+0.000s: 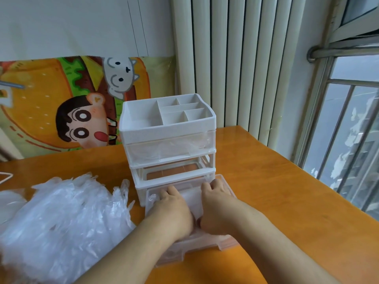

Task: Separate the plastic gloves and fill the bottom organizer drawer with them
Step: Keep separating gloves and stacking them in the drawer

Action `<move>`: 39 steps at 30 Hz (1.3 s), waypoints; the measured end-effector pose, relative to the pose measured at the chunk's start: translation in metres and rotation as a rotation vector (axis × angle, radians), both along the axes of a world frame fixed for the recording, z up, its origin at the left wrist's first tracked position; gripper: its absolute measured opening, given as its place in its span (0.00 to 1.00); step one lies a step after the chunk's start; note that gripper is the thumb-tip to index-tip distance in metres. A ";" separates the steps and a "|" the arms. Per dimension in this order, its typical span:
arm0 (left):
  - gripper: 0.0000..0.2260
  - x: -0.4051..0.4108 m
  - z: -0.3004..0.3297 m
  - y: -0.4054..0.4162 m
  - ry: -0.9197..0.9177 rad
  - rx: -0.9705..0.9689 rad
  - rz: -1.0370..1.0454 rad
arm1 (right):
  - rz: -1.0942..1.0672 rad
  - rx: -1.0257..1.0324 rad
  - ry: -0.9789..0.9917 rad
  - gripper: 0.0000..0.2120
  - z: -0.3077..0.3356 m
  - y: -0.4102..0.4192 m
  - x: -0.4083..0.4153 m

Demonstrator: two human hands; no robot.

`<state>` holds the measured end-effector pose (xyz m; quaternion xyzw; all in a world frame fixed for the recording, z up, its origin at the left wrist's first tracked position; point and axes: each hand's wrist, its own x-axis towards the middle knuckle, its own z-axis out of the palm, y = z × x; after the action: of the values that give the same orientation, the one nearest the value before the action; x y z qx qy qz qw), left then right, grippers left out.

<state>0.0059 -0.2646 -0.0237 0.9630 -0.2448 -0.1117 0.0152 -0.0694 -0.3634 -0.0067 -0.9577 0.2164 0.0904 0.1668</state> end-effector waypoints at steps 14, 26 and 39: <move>0.36 -0.010 0.016 0.014 0.085 0.006 -0.027 | 0.126 -0.182 0.047 0.36 0.023 -0.005 -0.014; 0.06 -0.013 0.054 0.158 -0.195 -0.718 -0.060 | 0.016 -0.182 -0.840 0.19 0.010 0.017 -0.009; 0.07 0.030 -0.003 0.208 0.016 -0.638 0.019 | 0.043 -0.093 -0.892 0.21 0.047 0.087 0.012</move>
<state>0.0356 -0.0566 -0.0270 0.9110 -0.2584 -0.0369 0.3193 -0.0570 -0.2766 0.0400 -0.9137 0.1070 -0.3379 0.1988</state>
